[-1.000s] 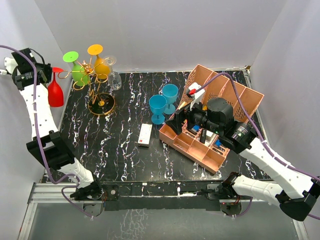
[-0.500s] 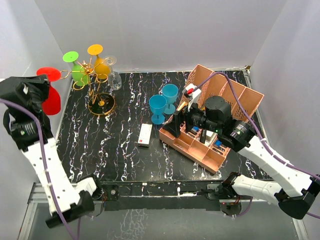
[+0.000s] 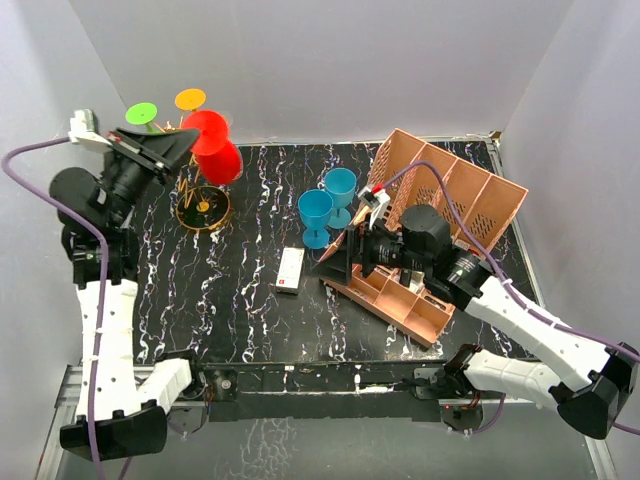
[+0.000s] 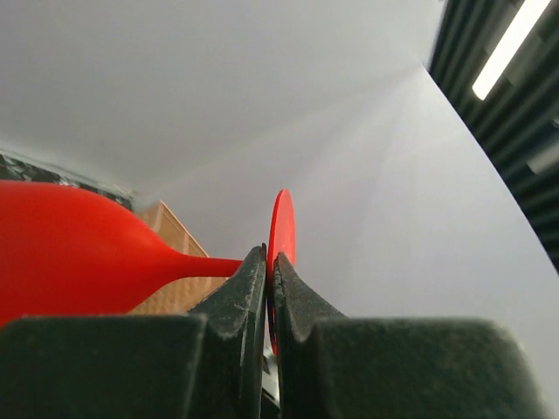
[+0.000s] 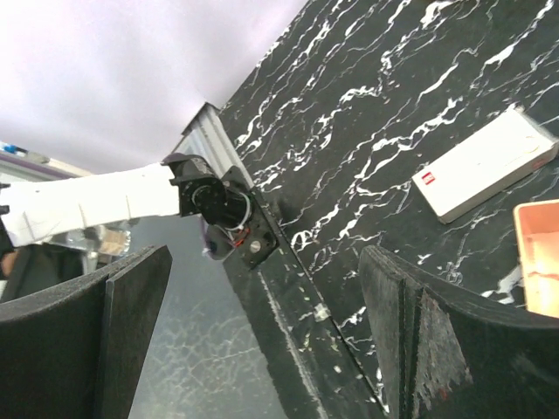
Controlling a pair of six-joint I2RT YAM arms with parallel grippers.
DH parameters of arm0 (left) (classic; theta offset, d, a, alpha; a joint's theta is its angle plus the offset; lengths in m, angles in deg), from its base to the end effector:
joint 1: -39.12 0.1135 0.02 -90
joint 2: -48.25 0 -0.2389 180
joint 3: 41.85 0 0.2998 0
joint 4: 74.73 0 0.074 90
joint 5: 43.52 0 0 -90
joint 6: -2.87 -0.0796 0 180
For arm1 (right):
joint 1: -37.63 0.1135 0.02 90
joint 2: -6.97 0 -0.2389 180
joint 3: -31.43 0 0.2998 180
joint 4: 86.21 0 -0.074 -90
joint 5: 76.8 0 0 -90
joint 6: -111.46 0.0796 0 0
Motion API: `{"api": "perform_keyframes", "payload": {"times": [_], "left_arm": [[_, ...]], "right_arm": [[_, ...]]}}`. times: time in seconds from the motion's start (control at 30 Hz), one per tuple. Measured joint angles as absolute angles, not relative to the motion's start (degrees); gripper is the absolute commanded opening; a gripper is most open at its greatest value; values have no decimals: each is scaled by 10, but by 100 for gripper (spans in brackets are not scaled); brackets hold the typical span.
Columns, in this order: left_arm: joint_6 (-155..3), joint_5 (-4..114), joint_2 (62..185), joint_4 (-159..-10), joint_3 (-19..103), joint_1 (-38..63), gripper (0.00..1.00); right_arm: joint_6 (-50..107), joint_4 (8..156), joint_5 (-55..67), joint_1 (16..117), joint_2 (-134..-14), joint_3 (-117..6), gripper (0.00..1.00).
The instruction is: Take the wine glass off the wine glass rack
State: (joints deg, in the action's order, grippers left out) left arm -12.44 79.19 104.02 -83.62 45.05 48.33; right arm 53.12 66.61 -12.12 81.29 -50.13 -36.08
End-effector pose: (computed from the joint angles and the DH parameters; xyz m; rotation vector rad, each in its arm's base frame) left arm 0.2761 0.0012 0.5194 -0.4285 1.2924 -1.3129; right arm 0.2115 0.2489 0.3261 -0.5479 1.9790 1.2797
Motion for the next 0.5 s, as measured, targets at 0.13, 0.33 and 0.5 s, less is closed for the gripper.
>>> {"api": "perform_keyframes", "payload": {"times": [0.13,0.33,0.5], "left_arm": [[-48,837,1015,-711,352,429,0],[64,862,974,-552,228,360,0],[162,856,950,-414,136,325,0]], "right_arm": [[591,738,-139,813,-503,-318,99],[674,893,-161,813,-517,-280,99],[747,1016,-159,813,-517,-247,99]]}}
